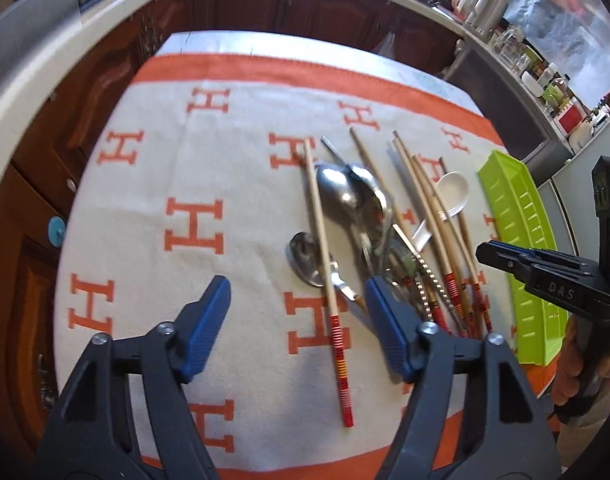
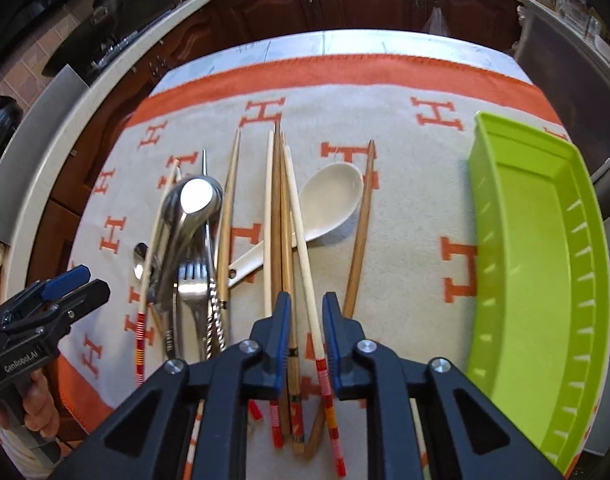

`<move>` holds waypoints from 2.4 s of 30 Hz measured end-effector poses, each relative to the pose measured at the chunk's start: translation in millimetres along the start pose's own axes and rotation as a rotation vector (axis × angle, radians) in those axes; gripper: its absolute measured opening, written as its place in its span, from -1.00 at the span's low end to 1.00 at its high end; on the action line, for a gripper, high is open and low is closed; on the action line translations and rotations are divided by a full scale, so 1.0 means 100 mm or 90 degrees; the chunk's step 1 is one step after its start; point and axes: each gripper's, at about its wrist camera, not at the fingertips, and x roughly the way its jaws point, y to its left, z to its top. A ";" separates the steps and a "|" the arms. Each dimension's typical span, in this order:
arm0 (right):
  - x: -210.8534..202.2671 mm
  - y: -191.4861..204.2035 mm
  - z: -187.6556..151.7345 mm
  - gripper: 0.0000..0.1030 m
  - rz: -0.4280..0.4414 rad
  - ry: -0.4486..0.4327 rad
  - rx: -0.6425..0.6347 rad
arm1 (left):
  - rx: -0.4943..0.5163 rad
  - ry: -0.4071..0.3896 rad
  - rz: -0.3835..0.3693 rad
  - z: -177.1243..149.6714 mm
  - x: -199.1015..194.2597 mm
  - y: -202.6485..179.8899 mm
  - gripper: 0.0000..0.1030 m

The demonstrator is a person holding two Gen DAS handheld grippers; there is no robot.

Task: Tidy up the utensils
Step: 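Grasp a wooden chopstick with the right tool while the left tool grasps a red-banded chopstick, then carry both chopsticks over the green tray and open both tools to drop them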

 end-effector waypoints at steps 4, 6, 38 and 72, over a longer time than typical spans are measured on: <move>0.15 -0.06 0.01 -0.82 -0.004 0.021 0.006 | -0.001 0.006 -0.003 -0.01 0.11 0.04 0.16; 0.17 -0.08 0.01 -0.83 0.002 0.023 0.007 | 0.002 0.010 -0.005 0.00 0.14 0.03 0.08; -0.96 -0.34 -0.55 -0.90 0.078 -0.104 0.053 | 0.004 0.069 0.080 -0.26 0.39 -0.38 -0.93; -1.01 -1.81 -0.44 -0.89 -0.029 -0.081 0.161 | 0.098 0.086 -0.141 0.04 0.04 -3.15 -0.93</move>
